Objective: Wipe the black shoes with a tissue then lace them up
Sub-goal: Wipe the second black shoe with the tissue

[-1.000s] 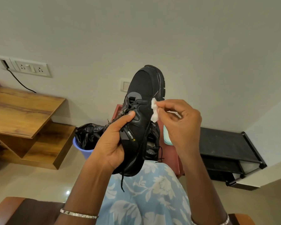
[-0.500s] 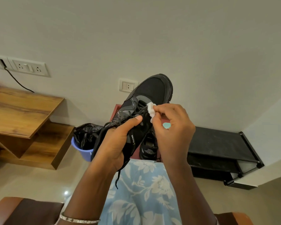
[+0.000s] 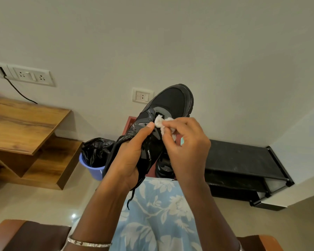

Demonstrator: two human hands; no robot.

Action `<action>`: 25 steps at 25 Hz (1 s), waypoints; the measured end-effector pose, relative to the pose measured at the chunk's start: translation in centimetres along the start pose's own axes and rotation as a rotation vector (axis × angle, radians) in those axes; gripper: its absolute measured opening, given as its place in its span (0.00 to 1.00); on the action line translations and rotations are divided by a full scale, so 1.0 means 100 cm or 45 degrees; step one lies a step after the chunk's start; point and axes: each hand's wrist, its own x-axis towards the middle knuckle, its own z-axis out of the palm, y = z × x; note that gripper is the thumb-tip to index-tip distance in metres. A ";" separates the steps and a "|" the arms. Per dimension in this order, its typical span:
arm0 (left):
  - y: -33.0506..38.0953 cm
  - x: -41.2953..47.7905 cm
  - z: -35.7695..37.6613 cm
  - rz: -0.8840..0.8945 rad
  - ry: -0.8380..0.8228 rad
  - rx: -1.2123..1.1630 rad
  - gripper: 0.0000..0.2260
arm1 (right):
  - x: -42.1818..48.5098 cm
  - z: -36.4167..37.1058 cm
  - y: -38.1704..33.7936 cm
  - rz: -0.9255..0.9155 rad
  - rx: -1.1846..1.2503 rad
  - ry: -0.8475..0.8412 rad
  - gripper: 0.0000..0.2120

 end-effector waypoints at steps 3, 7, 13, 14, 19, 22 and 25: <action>0.000 0.001 0.000 -0.002 0.006 0.025 0.15 | 0.004 -0.002 0.007 0.025 -0.024 0.069 0.06; 0.000 0.001 -0.004 -0.062 0.028 0.005 0.10 | -0.021 0.002 -0.003 0.037 0.005 -0.041 0.07; 0.003 0.004 -0.010 -0.080 0.135 0.118 0.08 | 0.009 -0.010 0.020 0.155 0.018 0.129 0.05; 0.004 0.005 -0.011 -0.088 0.136 0.120 0.07 | 0.013 -0.013 0.023 0.162 0.045 0.121 0.05; 0.009 0.007 -0.017 -0.153 0.088 -0.006 0.08 | -0.017 -0.006 0.016 0.163 0.091 -0.035 0.04; 0.009 0.010 -0.018 -0.173 0.076 -0.044 0.08 | -0.017 -0.005 0.018 0.125 0.059 -0.004 0.04; 0.005 0.012 -0.020 -0.210 0.069 -0.025 0.09 | 0.013 -0.010 0.022 0.117 0.043 0.062 0.07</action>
